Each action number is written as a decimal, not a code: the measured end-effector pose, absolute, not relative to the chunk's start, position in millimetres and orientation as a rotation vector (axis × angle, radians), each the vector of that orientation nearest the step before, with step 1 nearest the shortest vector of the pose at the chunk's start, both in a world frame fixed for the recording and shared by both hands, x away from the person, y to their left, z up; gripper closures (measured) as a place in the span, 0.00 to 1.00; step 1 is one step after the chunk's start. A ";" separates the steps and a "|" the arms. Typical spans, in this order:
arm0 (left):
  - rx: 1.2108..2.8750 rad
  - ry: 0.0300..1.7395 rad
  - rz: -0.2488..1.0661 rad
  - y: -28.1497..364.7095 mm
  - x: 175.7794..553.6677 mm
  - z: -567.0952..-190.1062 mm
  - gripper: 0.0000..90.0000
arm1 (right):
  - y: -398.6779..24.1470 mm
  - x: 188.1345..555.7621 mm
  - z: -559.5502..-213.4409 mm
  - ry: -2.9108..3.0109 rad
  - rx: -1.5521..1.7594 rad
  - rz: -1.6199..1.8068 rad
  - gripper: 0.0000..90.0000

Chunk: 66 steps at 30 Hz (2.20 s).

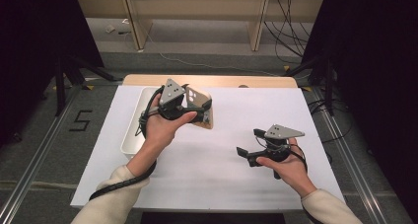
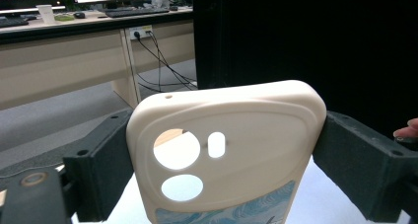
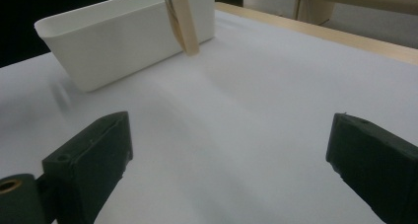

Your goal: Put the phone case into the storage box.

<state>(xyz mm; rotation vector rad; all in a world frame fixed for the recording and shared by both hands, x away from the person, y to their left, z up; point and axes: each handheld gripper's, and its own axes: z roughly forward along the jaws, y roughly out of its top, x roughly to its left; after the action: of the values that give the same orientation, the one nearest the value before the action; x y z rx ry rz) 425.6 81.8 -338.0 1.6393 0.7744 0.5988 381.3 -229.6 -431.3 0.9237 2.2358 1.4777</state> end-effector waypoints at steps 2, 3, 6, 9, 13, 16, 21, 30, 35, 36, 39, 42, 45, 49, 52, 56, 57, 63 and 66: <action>1.636 0.776 0.598 83.0 425.9 -337.5 0.13 | -230.0 381.2 -431.5 2.237 0.923 1.478 0.05; 1.635 0.777 0.601 83.6 426.0 -337.2 0.13 | -230.3 381.2 -431.6 2.237 0.923 1.477 0.05; 1.633 0.780 0.603 85.6 426.6 -336.5 0.13 | -231.0 381.2 -431.9 2.238 0.922 1.474 0.05; 1.629 0.785 0.606 87.8 427.0 -335.7 0.13 | -231.5 381.0 -431.9 2.238 0.922 1.476 0.05; 1.626 0.788 0.609 90.9 427.1 -334.5 0.13 | -232.4 380.6 -431.6 2.236 0.924 1.476 0.05; 1.625 0.788 0.615 93.1 427.4 -333.7 0.13 | -232.8 380.3 -431.8 2.236 0.924 1.475 0.05; 1.616 0.796 0.623 97.3 427.8 -332.0 0.13 | -233.8 379.7 -431.6 2.232 0.926 1.478 0.05; 1.604 0.808 0.641 105.4 428.4 -329.0 0.13 | -235.8 378.3 -431.5 2.232 0.930 1.476 0.05; 1.602 0.812 0.656 109.3 428.4 -327.4 0.13 | -237.1 378.0 -431.0 2.223 0.926 1.485 0.05; 1.601 0.813 0.656 110.0 428.5 -327.2 0.13 | -237.5 377.9 -430.7 2.225 0.925 1.484 0.05; 1.597 0.816 0.660 112.3 429.0 -326.5 0.13 | -238.9 377.1 -429.8 2.218 0.925 1.485 0.05; 1.591 0.824 0.663 115.0 429.4 -325.5 0.13 | -241.3 375.7 -428.6 2.211 0.923 1.487 0.05; 1.585 0.831 0.668 117.9 429.8 -324.5 0.13 | -244.3 373.8 -427.9 2.205 0.924 1.491 0.05; 1.580 0.840 0.676 121.7 430.3 -323.3 0.13 | -247.8 371.6 -427.5 2.198 0.923 1.492 0.06; 1.578 0.847 0.687 124.4 430.8 -322.5 0.13 | -249.7 369.9 -427.5 2.196 0.918 1.489 0.06; 1.573 0.856 0.698 128.2 431.4 -321.8 0.13 | -252.4 367.9 -427.5 2.190 0.921 1.486 0.06; 1.573 0.858 0.702 129.0 431.5 -321.7 0.13 | -253.2 367.5 -427.7 2.188 0.923 1.486 0.06; 1.568 0.870 0.720 134.0 432.6 -320.6 0.13 | -255.9 365.7 -427.7 2.187 0.923 1.483 0.06; 1.568 0.878 0.731 136.8 433.5 -320.5 0.13 | -255.9 365.2 -428.0 2.190 0.925 1.481 0.06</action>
<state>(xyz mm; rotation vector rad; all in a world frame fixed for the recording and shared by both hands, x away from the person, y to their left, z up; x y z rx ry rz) 433.5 136.8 -320.5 1.5677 0.8784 0.7311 365.2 -255.9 -428.0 0.9253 2.1897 1.4808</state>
